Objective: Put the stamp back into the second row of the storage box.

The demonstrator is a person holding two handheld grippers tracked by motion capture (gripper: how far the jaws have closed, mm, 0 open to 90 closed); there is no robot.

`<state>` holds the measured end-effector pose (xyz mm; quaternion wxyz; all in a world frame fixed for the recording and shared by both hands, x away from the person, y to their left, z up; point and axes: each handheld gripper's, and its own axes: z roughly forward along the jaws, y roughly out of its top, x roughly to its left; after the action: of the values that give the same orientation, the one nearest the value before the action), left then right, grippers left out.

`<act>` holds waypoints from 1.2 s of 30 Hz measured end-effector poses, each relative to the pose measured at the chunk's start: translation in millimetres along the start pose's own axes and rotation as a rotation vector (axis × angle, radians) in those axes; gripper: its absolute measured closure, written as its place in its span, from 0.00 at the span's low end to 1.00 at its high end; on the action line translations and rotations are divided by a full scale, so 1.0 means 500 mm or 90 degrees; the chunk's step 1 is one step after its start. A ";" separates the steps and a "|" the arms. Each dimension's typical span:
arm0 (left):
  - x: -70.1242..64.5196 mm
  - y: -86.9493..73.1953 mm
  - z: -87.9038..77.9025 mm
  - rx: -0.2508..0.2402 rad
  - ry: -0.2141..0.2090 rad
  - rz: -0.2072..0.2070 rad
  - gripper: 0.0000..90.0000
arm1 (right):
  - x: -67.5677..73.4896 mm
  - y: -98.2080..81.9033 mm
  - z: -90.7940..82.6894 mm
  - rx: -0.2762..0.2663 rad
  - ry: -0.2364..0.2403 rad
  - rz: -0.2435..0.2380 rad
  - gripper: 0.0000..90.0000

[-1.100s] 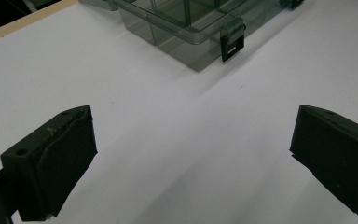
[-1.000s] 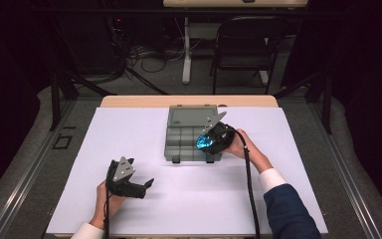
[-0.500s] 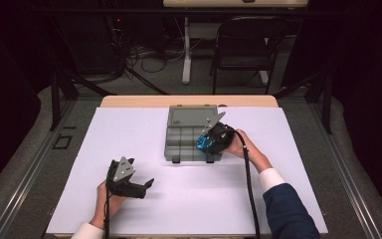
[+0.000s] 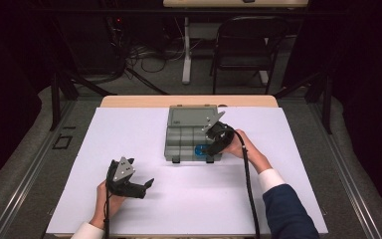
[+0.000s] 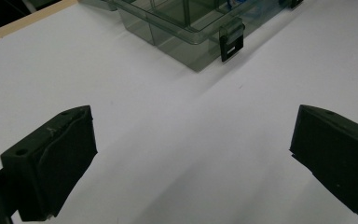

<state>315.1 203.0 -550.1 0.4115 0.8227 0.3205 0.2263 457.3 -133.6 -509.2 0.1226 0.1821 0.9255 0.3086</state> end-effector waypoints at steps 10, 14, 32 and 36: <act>0.000 0.001 -0.001 -0.002 0.000 0.002 0.00 | -0.002 -0.010 -0.031 -0.041 -0.009 0.059 0.11; -0.001 0.002 0.000 -0.004 0.000 0.004 0.00 | 0.000 -0.018 -0.041 -0.066 -0.012 0.083 0.07; 0.000 0.001 0.000 -0.004 -0.006 0.009 0.00 | 0.064 -0.058 -0.057 -0.089 -0.036 0.098 0.00; 0.000 0.001 -0.001 -0.004 -0.005 0.008 0.00 | 0.076 -0.066 -0.070 -0.100 -0.044 0.101 0.00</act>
<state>314.8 202.8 -549.4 0.4141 0.8239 0.3132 0.2269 402.7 -160.8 -506.7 0.1437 0.2553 0.8764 0.3822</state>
